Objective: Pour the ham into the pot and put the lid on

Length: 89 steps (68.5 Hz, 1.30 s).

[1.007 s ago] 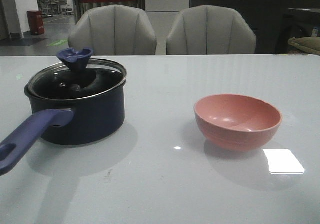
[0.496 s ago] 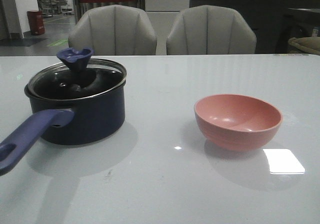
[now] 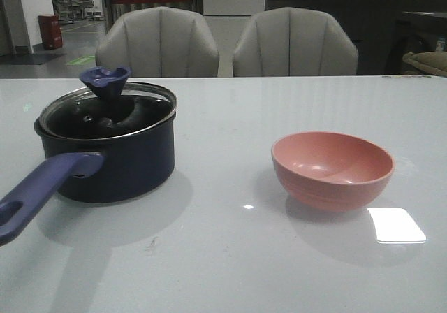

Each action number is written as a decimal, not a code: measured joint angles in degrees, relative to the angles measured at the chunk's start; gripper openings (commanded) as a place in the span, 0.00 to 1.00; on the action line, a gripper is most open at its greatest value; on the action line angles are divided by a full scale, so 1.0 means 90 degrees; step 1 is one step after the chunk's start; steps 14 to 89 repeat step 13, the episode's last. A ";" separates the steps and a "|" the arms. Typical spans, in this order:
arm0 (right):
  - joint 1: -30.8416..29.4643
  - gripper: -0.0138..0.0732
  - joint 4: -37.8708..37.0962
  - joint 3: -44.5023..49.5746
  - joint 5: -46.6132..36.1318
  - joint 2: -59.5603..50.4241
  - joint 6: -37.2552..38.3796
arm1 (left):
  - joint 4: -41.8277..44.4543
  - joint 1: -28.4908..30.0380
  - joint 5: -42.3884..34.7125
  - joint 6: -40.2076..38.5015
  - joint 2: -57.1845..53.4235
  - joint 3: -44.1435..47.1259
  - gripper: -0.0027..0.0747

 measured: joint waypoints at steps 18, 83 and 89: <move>0.0000 0.35 0.0000 0.0000 0.0000 0.0000 0.0000 | 0.0000 0.0000 0.0000 0.0000 0.0000 0.0000 0.18; 0.0000 0.35 0.0000 0.0000 0.0000 0.0000 0.0000 | 0.0000 0.0000 0.0000 0.0000 0.0000 0.0000 0.18; 0.0000 0.35 0.0000 0.0000 0.0000 0.0000 0.0000 | 0.0000 0.0000 0.0000 0.0000 0.0000 0.0000 0.18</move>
